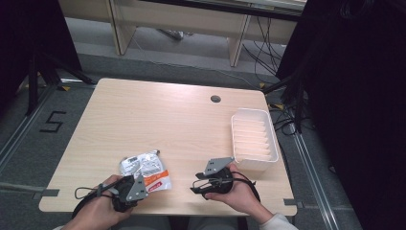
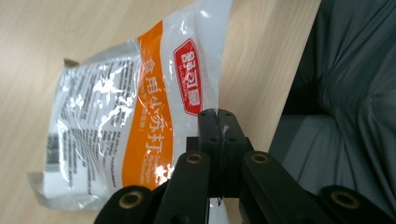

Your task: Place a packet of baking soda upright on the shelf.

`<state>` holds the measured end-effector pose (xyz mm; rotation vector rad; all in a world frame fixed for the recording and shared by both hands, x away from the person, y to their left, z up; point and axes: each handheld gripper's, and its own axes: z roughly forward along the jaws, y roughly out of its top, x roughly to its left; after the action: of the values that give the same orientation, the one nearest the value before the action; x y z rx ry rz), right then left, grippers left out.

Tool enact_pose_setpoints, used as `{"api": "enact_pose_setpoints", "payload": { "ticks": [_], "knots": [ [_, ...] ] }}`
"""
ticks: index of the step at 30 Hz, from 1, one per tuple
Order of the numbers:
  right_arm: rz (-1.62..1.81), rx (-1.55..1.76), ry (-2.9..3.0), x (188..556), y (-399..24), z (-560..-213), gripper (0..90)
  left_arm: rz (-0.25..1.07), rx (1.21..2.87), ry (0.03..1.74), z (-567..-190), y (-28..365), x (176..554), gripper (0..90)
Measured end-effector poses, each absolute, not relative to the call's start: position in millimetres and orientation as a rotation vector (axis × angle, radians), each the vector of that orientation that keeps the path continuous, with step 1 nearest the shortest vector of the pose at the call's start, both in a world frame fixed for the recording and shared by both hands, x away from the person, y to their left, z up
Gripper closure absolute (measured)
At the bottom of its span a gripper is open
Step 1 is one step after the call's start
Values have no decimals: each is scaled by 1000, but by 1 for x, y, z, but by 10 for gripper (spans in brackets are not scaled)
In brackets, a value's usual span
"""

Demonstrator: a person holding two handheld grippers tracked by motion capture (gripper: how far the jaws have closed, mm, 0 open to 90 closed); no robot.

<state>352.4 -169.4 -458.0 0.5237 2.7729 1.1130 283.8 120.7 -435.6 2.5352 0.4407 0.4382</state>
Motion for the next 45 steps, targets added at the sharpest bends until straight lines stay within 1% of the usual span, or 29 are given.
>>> {"api": "enact_pose_setpoints", "payload": {
  "ticks": [5,10,11,13,16,18,28,35,38,40,44,45],
  "knots": [
    [1028,403,2745,353,-157,-430,430,447,2514,417,-424,111,288,900],
    [967,167,2733,355,-138,-410,405,453,2481,425,-416,108,293,900],
    [946,218,2753,351,-135,-407,402,459,2480,427,-414,108,293,900],
    [954,106,2754,356,-126,-405,398,472,2468,430,-411,108,293,900],
    [915,128,2788,356,-115,-403,395,487,2453,434,-407,109,294,900],
    [933,76,2764,363,-111,-404,395,483,2450,452,-407,111,294,900],
    [899,33,2763,366,-102,-405,390,504,2436,471,-402,114,297,900],
    [862,-11,2787,375,-81,-400,386,512,2427,469,-400,116,300,900],
    [789,-32,2819,379,-71,-402,416,508,2415,482,-399,117,300,900],
    [774,-144,2816,385,-64,-404,481,506,2415,485,-399,118,300,900],
    [746,-149,2847,383,-59,-410,645,495,2404,493,-400,121,301,900],
    [761,-215,2827,386,-57,-412,690,491,2406,492,-400,121,301,900]
  ]
}}
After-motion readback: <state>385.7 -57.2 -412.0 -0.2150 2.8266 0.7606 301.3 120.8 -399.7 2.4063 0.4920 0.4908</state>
